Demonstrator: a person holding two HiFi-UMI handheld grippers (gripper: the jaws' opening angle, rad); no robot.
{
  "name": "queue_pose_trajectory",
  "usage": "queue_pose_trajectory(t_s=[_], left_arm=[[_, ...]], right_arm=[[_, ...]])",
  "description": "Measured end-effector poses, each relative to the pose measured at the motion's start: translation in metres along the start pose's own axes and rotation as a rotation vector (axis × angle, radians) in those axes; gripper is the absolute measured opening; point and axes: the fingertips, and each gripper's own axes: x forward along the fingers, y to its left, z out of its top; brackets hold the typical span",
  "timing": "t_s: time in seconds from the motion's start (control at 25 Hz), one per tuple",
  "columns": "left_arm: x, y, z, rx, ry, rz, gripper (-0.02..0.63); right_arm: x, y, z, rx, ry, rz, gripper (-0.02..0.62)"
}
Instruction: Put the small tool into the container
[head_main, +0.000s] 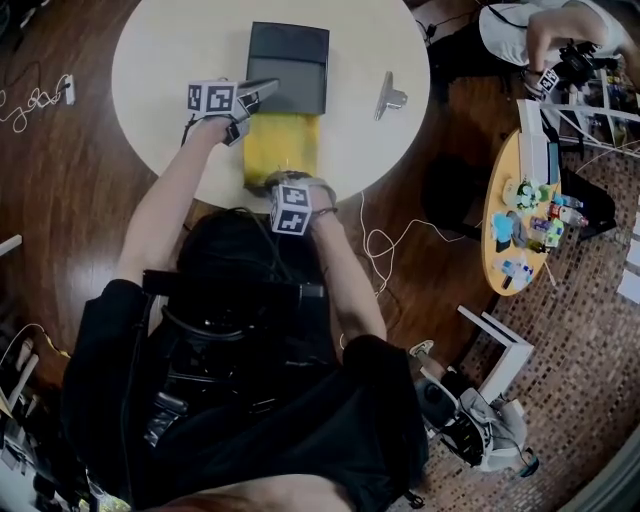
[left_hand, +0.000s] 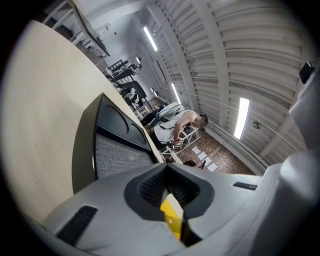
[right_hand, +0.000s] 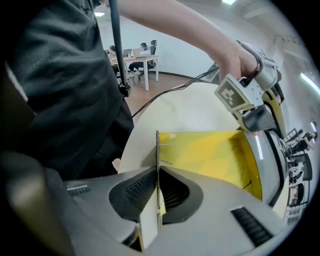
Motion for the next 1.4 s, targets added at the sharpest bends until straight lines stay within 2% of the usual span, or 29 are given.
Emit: queue_pose_trajectory(t_s=[0.16,0.4,0.6,0.76,0.88,1.04,1.16,1.28,1.4], left_arm=[[0.000,-0.001,0.001,0.003,-0.003,-0.005,-0.006],[-0.001,-0.002,0.005,0.005,-0.017,-0.013,-0.006],[-0.003,-0.005,0.008,0.034,-0.037,-0.026,-0.006],[-0.007,-0.020,-0.003,0.089,0.003,-0.047,-0.006],[-0.010,-0.038,-0.010,0.098,0.009,-0.086,-0.006],[-0.020,-0.059,-0.010,0.098,-0.025,-0.110,-0.006],[-0.027,-0.074,-0.017,0.094,-0.041,-0.120,-0.006],[-0.031,-0.081,-0.029,0.071,-0.050,-0.117,-0.006],[-0.030,-0.080,-0.041,0.045,-0.060,-0.087,-0.006]], right_arm=[[-0.008,-0.003,0.003,0.062,-0.018,-0.064,0.038],[-0.040,-0.013,0.011,0.262,-0.141,-0.132,0.047],[-0.073,-0.033,0.003,0.550,-0.320,-0.241,0.046],[-0.101,-0.043,-0.009,0.801,-0.504,-0.321,0.046],[-0.122,-0.054,-0.030,1.021,-0.655,-0.373,0.046],[-0.154,-0.070,-0.069,1.326,-0.892,-0.428,0.044],[-0.166,-0.079,-0.107,1.535,-1.061,-0.439,-0.005],[-0.166,-0.089,-0.140,1.668,-1.169,-0.445,-0.005],[-0.166,-0.096,-0.163,1.714,-1.219,-0.426,-0.005]])
